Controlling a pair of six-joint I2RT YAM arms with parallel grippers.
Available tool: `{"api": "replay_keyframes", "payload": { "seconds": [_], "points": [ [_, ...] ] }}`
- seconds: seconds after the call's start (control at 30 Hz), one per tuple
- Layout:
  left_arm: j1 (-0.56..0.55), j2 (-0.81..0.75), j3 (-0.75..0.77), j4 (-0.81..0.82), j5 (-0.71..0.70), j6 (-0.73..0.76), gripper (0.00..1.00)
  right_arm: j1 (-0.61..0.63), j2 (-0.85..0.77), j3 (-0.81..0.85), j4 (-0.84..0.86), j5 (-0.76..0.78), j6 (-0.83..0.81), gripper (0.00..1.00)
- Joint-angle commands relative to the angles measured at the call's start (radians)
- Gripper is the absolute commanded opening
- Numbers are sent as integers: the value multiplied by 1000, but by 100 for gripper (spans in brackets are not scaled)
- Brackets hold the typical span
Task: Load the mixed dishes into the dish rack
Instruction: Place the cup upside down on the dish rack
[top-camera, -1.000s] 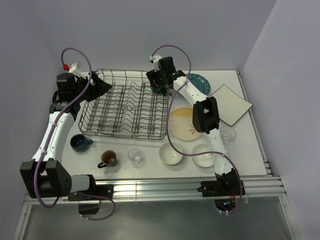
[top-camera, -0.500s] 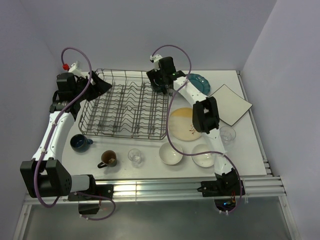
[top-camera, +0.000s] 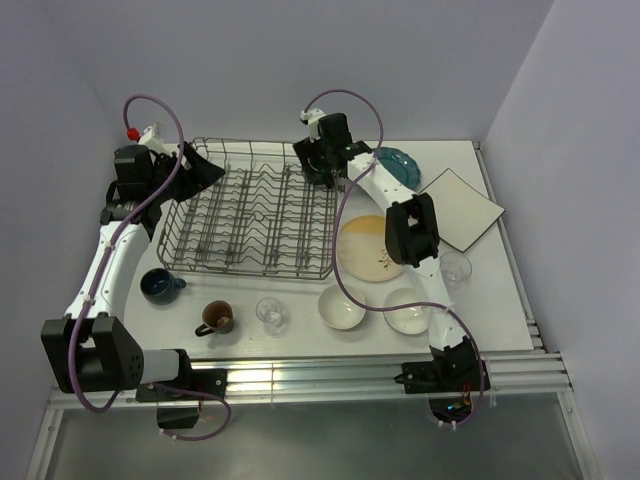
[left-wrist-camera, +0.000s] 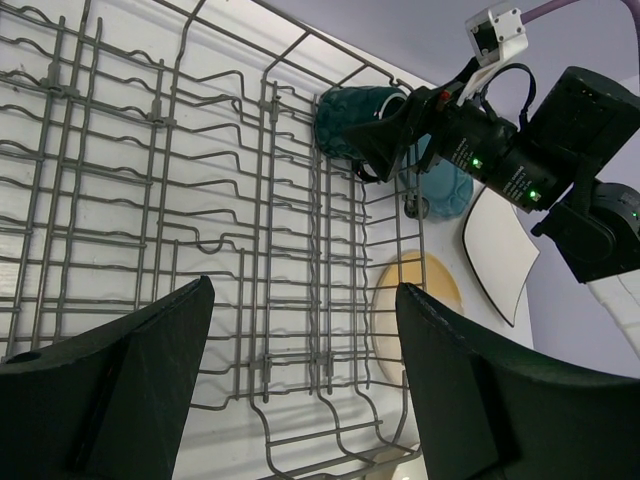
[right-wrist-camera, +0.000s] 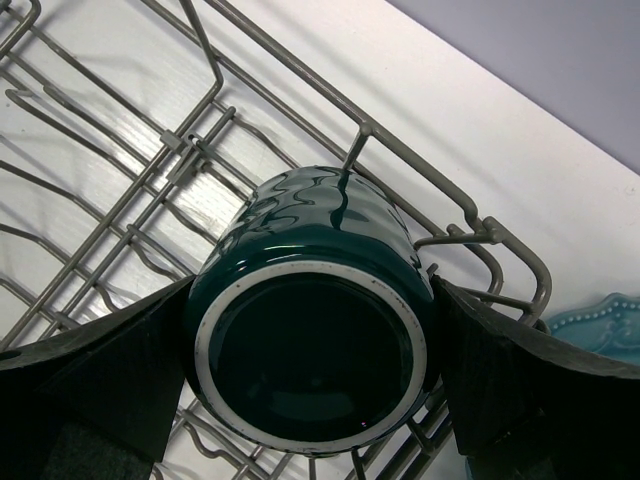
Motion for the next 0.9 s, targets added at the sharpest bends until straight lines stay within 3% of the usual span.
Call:
{"api": "replay_keyframes", "payload": {
  "seconds": [0.0, 0.5, 0.87],
  "points": [
    [0, 7, 12, 56, 35, -17, 80, -23, -11, 69, 109, 6, -9, 96],
    [-7, 72, -38, 186, 147, -120, 80, -31, -30, 63, 123, 9, -12, 100],
    [-19, 133, -23, 193, 169, -124, 80, -42, -47, 43, 129, -12, -9, 100]
  ]
}}
